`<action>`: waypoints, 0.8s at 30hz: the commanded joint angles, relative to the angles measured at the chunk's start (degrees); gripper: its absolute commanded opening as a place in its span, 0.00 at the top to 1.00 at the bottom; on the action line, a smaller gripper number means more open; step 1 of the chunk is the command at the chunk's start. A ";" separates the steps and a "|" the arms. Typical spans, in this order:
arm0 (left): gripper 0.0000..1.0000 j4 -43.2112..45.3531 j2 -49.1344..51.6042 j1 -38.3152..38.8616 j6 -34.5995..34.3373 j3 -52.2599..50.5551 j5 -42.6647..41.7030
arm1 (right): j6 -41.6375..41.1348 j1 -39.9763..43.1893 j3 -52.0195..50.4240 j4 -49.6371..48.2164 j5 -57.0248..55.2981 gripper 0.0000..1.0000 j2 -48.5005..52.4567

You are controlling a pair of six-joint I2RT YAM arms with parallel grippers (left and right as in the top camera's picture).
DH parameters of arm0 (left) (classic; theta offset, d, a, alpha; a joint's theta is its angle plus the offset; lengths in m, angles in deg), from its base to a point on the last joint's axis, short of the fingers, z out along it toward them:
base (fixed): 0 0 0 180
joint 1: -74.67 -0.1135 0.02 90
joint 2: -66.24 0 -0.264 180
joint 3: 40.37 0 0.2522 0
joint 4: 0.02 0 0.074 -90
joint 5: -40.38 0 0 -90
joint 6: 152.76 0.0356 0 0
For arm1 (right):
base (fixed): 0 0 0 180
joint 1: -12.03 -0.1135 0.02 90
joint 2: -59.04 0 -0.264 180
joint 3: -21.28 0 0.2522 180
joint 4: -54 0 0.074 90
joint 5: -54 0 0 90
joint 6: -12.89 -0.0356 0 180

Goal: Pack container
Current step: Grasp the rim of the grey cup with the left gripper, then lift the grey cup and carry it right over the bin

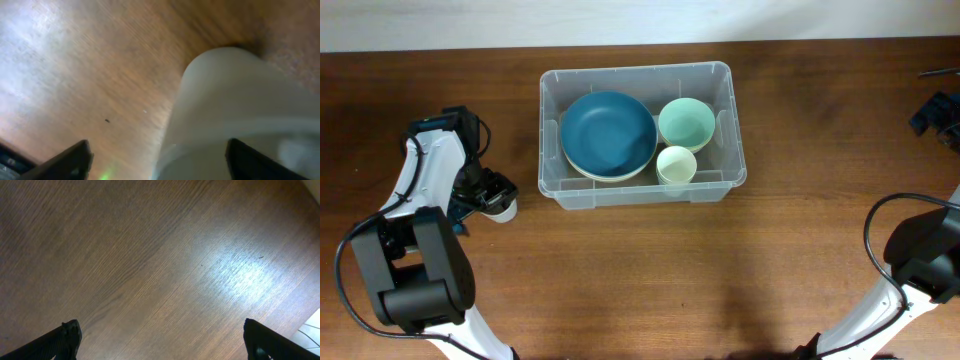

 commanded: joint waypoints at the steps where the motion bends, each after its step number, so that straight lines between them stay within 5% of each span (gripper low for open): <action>1: 0.29 1.14 -1.14 -0.31 -0.20 -0.33 -0.63 | -0.66 -0.20 -0.04 -0.04 -0.92 0.01 -0.24; 9: 0.57 5.33 -1.18 -3.23 1.38 -0.02 -0.48 | -0.66 -0.20 -0.04 -0.04 -0.92 0.01 -0.24; 15: 0.99 5.84 -1.18 -7.69 2.10 0.44 -2.12 | -0.66 -0.20 -0.04 -0.04 -0.92 0.01 -0.24; 24: 0.99 9.11 -1.29 -10.25 6.38 1.09 -3.52 | -0.66 -0.20 -0.04 -0.04 -0.90 0.01 -0.24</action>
